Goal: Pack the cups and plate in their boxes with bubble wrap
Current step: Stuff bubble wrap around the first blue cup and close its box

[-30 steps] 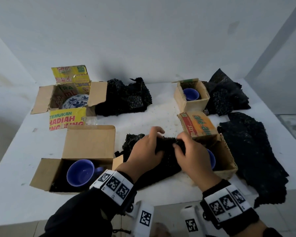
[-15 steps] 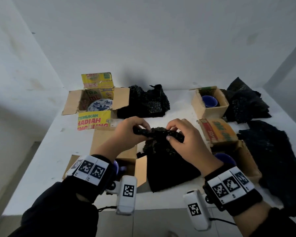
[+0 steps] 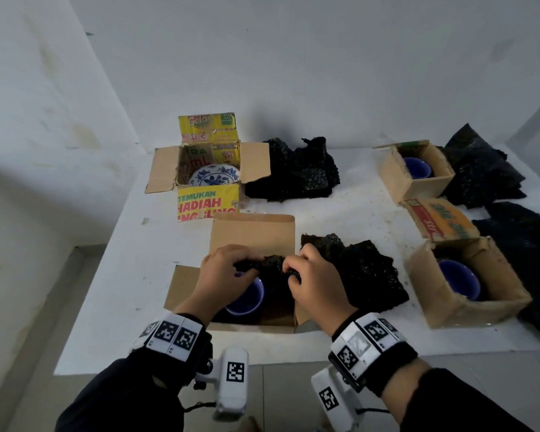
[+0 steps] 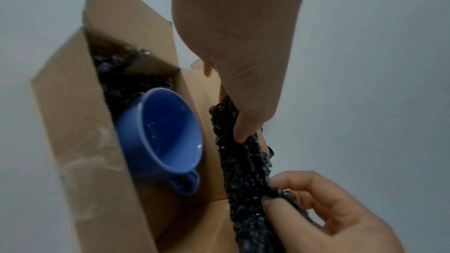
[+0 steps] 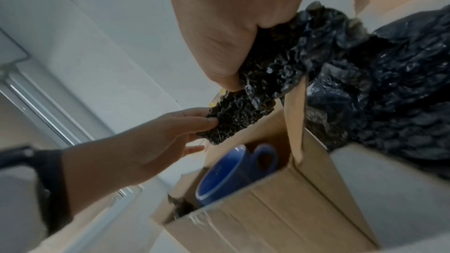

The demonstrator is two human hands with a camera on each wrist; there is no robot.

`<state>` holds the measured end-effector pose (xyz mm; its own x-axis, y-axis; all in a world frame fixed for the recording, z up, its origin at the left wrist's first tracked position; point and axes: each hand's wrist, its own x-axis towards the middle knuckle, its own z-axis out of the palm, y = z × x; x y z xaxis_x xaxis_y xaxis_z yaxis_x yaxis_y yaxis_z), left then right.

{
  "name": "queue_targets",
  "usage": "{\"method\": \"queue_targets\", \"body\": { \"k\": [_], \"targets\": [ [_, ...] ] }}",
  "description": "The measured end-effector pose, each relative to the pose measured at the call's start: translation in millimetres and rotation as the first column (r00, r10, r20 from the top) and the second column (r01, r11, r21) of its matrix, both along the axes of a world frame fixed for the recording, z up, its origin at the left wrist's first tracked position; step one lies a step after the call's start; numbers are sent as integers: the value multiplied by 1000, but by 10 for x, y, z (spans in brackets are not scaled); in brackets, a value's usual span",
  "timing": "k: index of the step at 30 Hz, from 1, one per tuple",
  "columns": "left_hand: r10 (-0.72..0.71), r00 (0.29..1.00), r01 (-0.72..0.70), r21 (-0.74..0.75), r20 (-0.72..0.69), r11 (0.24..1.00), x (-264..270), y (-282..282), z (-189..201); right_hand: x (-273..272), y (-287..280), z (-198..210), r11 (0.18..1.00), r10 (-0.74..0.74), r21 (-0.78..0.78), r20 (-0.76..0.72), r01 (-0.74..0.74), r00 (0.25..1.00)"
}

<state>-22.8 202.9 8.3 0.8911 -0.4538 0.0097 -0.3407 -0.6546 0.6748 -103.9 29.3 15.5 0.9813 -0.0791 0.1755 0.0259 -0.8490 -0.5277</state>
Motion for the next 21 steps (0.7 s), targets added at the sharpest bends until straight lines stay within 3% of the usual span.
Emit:
{"method": "queue_targets", "body": {
  "k": [5, 8, 12, 17, 21],
  "targets": [
    [42, 997, -35, -106, 63, 994, -73, 329, -233, 21, 177, -172, 980, -3, -198, -11, 1, 1000],
    [63, 994, -82, -232, -90, 969, -189, 481, -242, 53, 244, -222, 932, -16, -363, -48, -3, 999],
    [75, 939, -207, -376, -336, 903, -278, 624, -292, 66, 319, -279, 839, -15, -540, -148, -68, 989],
    [-14, 873, -238, -451, -488, 861, -319, 787, -489, 39, 404, -273, 794, -70, -603, -221, -80, 973],
    [-55, 833, -251, -465, -550, 849, -339, 788, -480, 103, 390, -203, 788, -28, -575, -393, -222, 919]
  ]
}}
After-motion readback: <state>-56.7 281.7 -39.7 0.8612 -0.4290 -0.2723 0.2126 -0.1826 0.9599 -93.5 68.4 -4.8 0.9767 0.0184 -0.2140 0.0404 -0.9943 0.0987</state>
